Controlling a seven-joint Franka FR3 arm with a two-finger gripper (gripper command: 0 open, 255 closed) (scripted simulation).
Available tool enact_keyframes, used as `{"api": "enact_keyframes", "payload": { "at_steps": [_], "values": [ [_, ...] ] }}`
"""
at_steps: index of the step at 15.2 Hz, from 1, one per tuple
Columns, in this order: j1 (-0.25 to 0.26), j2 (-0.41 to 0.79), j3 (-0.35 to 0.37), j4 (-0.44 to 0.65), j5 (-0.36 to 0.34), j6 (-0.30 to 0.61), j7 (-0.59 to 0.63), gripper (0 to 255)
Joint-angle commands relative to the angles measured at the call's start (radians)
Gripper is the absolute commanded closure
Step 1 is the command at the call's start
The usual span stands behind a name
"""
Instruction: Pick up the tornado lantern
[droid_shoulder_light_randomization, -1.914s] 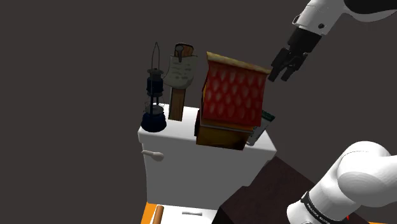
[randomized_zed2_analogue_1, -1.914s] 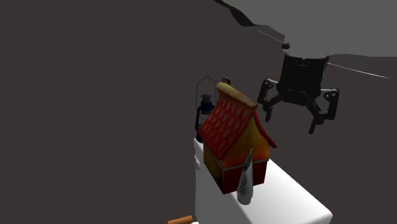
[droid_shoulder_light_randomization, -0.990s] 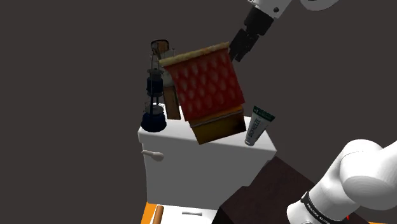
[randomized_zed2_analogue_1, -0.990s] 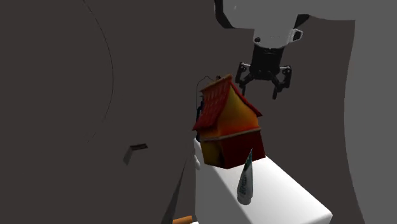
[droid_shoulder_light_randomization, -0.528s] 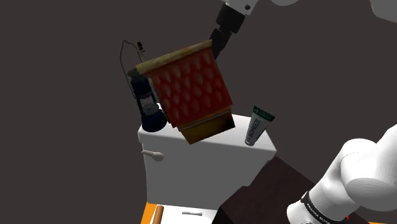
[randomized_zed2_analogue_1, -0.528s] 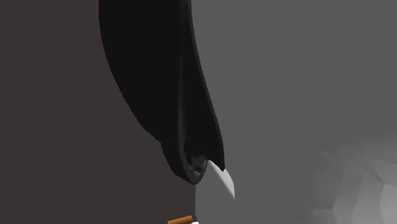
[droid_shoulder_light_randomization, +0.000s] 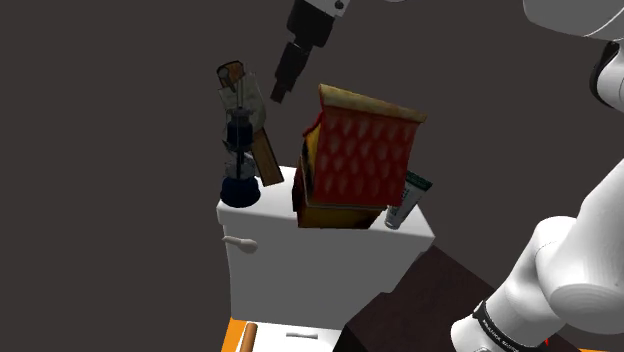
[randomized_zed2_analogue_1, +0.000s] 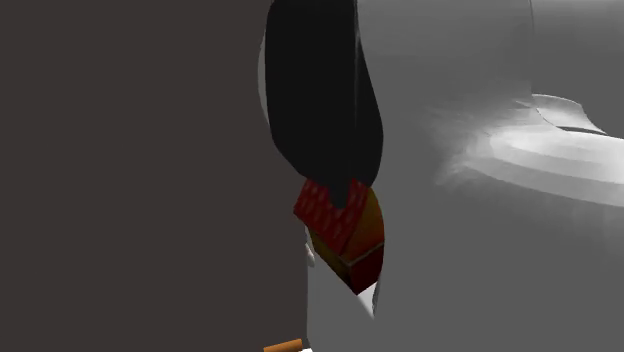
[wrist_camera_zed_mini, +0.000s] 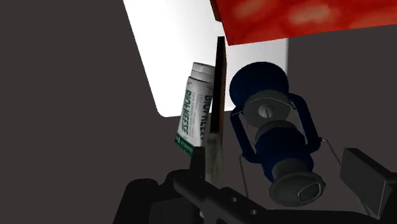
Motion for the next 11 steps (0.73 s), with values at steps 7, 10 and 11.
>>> {"api": "enact_keyframes", "payload": {
  "at_steps": [7, 10, 11],
  "values": [
    [0.045, 0.113, 0.041, 0.095, -0.034, 0.034, -0.051, 0],
    [0.043, 0.104, 0.041, 0.042, -0.03, 0.077, -0.055, 0],
    [0.042, 0.1, 0.041, 0.016, -0.029, 0.1, -0.057, 0]
  ]
}}
